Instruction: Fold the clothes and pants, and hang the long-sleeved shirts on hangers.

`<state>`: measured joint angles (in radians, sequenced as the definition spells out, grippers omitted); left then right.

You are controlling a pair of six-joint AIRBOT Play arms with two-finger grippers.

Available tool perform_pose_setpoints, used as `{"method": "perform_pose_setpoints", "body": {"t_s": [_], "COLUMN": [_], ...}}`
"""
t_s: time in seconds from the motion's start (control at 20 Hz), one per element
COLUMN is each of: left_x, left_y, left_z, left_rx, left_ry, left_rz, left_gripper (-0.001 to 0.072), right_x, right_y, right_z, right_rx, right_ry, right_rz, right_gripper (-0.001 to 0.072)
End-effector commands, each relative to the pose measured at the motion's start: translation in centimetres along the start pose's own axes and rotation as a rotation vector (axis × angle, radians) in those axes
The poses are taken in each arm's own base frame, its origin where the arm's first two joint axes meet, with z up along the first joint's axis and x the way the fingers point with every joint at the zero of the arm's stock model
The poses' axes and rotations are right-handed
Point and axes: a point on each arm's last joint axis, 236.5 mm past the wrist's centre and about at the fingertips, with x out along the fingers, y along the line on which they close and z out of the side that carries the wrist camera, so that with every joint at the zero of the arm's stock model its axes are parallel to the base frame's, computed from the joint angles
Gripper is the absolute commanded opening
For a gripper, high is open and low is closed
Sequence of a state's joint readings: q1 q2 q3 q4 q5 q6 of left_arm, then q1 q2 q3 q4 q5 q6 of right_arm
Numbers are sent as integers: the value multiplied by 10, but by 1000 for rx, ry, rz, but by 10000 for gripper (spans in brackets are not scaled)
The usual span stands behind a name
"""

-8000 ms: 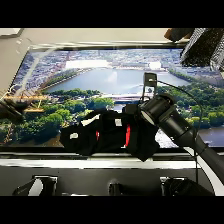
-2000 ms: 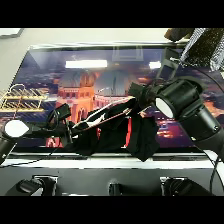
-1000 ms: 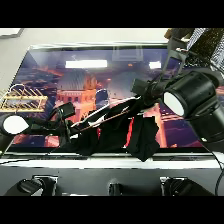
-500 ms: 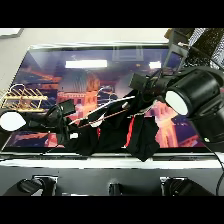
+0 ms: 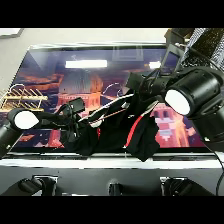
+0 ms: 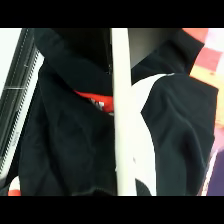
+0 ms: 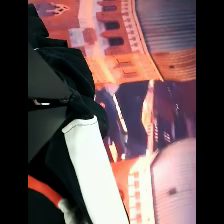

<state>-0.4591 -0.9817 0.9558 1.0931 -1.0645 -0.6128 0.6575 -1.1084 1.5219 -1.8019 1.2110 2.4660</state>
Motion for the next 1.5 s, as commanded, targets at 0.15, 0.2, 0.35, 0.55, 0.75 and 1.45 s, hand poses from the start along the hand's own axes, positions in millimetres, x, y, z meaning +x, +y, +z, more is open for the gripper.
{"method": "perform_pose_setpoints", "body": {"t_s": [0.15,0.2,0.35,0.55,0.75,1.45], "left_x": [23,25,30,30,30,42], "left_y": [-14,-15,-13,-4,-1,4], "left_z": [9,12,21,29,35,35], "left_rx": [37,40,29,19,7,-46], "left_ry": [-7,-14,-46,-78,-104,-110], "left_rz": [-53,-54,-44,-8,4,-1], "left_gripper": [40,40,40,40,40,40], "right_x": [0,0,0,0,-1,-22], "right_y": [7,7,9,6,1,0], "right_z": [-5,-5,-8,-15,-21,-36], "right_rx": [-2,-7,-3,-18,-51,-85], "right_ry": [21,21,32,62,88,151], "right_rz": [30,30,37,24,7,32], "right_gripper": [47,47,47,47,48,48]}}
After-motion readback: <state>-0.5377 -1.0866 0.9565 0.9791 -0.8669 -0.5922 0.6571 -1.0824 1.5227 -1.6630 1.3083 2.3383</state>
